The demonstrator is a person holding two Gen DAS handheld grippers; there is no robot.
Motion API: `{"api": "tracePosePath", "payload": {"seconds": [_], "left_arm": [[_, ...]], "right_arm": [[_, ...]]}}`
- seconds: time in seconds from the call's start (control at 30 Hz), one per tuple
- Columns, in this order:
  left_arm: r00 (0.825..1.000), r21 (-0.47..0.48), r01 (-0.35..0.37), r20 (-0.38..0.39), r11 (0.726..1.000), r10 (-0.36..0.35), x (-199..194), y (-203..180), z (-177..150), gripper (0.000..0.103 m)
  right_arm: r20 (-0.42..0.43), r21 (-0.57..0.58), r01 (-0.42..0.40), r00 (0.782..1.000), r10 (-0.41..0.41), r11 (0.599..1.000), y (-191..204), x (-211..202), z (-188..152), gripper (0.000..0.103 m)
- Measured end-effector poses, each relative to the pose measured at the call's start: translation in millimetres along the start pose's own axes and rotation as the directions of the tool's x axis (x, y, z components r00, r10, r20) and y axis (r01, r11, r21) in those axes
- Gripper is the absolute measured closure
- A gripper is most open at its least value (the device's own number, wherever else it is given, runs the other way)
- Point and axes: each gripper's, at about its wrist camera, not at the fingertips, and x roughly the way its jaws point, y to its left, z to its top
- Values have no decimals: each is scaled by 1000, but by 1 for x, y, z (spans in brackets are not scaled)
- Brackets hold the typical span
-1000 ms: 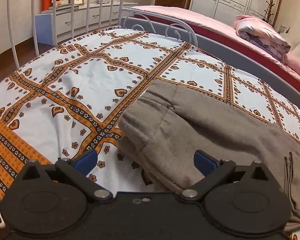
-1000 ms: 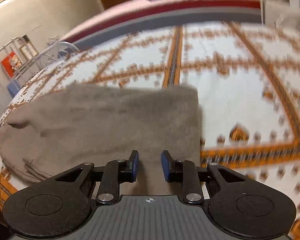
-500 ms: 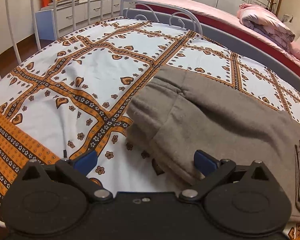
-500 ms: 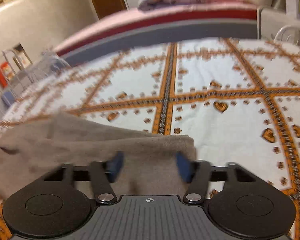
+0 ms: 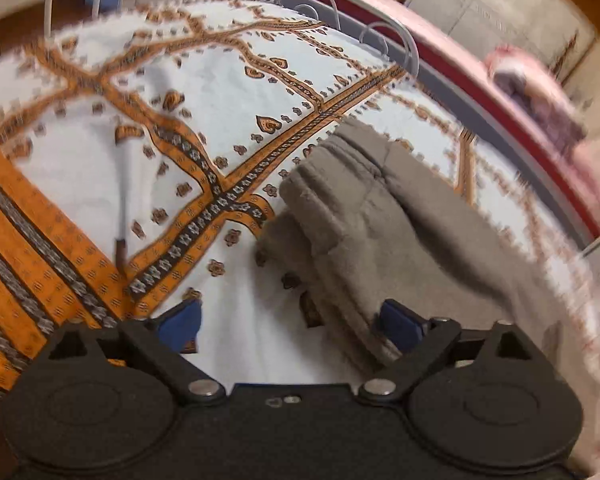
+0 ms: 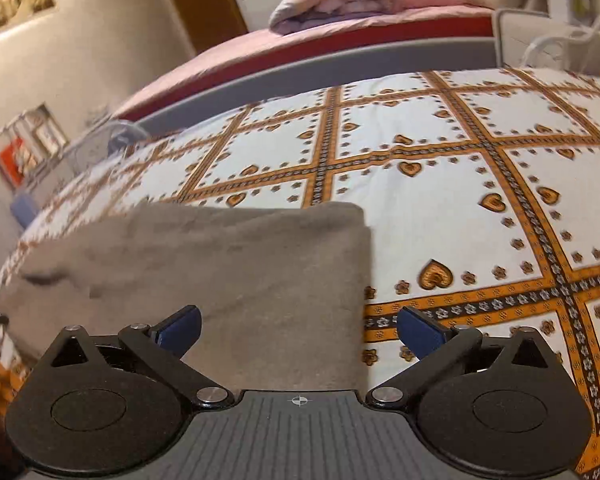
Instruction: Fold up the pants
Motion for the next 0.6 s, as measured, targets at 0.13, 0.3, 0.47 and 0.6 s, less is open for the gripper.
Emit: {"api": "tracePosePath", "payload": {"seconds": [0.13, 0.3, 0.47, 0.6], "left_arm": [[1000, -12, 14, -3, 1000, -14, 12, 4, 6, 20], [999, -31, 41, 24, 999, -40, 23, 7, 13, 16], [975, -63, 217, 56, 974, -214, 37, 19, 23, 16], [946, -51, 318, 79, 947, -314, 51, 22, 23, 16]], "right_arm": [[36, 37, -9, 999, 8, 999, -2, -1, 2, 0], [40, 31, -29, 999, 28, 999, 2, -4, -2, 0], [20, 47, -26, 999, 26, 999, 1, -1, -12, 0], [30, 71, -28, 999, 26, 997, -1, 0, -12, 0]]}}
